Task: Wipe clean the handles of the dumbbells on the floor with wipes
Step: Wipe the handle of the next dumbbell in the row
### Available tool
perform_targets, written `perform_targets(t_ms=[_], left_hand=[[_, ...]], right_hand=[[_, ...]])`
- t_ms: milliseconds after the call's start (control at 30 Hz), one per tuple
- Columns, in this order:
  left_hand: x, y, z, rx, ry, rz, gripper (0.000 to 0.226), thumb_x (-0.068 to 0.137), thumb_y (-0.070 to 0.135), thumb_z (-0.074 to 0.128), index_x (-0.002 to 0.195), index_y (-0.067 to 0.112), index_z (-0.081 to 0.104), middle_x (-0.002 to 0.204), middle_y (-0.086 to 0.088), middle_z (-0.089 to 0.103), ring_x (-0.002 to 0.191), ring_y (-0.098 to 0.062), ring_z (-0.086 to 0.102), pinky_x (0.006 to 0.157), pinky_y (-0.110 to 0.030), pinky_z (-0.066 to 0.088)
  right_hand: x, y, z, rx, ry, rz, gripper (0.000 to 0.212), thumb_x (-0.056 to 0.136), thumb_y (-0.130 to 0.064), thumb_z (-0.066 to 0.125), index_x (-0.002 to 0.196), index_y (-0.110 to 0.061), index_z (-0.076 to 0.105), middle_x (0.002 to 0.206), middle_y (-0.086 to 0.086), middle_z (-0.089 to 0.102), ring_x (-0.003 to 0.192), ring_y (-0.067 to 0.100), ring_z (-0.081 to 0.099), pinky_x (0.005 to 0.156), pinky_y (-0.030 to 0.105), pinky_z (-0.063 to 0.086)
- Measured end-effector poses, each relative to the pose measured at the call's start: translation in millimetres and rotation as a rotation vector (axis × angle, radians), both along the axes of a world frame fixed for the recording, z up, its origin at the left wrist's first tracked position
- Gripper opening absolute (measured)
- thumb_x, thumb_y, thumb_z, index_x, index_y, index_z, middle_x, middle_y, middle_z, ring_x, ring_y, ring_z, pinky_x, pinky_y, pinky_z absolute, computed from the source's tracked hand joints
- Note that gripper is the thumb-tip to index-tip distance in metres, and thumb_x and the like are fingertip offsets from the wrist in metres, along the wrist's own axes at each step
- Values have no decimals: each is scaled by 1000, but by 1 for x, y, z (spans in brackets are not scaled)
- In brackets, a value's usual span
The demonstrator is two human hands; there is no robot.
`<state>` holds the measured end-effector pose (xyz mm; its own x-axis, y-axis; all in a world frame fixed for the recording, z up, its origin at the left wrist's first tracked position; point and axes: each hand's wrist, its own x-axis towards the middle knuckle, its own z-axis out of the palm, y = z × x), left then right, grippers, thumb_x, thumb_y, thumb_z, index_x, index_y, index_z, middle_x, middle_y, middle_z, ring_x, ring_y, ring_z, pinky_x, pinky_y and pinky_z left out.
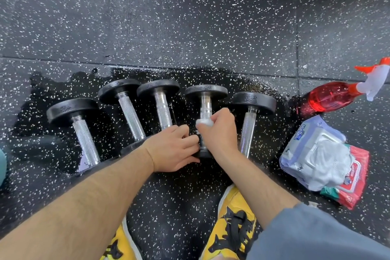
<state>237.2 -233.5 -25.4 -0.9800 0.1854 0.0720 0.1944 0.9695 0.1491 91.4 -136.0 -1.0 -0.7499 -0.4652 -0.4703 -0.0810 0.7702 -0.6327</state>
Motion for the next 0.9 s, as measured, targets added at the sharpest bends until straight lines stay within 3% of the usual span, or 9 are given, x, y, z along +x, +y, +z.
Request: perform_targets(t_ms=[133,267,367,500,600,700,800,900], left_hand=[[-1,-1,1,-6,3,-2,38,105,49,47,93,17,65,87,4,50,77,-20,40,63,-33,42],[0,0,3,-28,-16,-11,38,106,50,46,96,18,63,88,5,50,79,-19,38,65,-33,44],[0,-1,3,-37,-22,-15,38,106,50,45,97,18,63,89,5,51,79,-19,39,65,-33,45],[-1,0,4,-44,-31,-20,37,106,50,45,98,18,62,91,4,51,79,-19,38,66,-34,46],[-1,-1,6,-52,-33,-18,37,106,50,44,98,19,62,90,5,51,80,-18,37,67,-31,43],[-2,0,6,-58,-36,-26,37,106,51,45,97,19,62,90,5,51,80,-18,38,66,-31,43],[-1,0,5,-65,-31,-23,37,106,51,45,96,19,61,89,5,50,79,-18,37,65,-31,42],[-1,1,4,-55,-13,-14,39,106,51,43,97,18,62,89,4,50,79,-19,37,65,-32,43]], right_hand=[[-5,7,-1,-10,-116,-62,34,88,-28,74,109,-20,48,102,-6,54,87,10,55,70,26,45],[-12,16,-5,-35,-323,-148,37,95,-21,66,129,-20,49,113,-6,60,96,9,59,85,30,53],[-18,7,-6,-59,-472,-153,45,92,-19,67,135,-19,52,122,-3,61,102,11,61,77,23,49],[-30,-2,3,-140,-673,-254,41,83,4,58,121,-10,63,105,3,69,101,16,68,95,38,53],[-35,-8,3,-170,-765,-378,46,82,10,55,126,0,62,115,17,70,111,31,64,104,49,49],[-35,-16,4,-188,-780,-453,43,81,14,49,118,1,66,116,20,70,113,34,64,106,49,47],[-32,-12,5,-170,-696,-404,48,85,2,62,131,-8,61,124,8,65,117,24,60,104,40,47],[-28,0,2,-161,-455,-345,39,84,-15,74,122,-18,63,110,-4,66,95,9,63,77,22,49]])
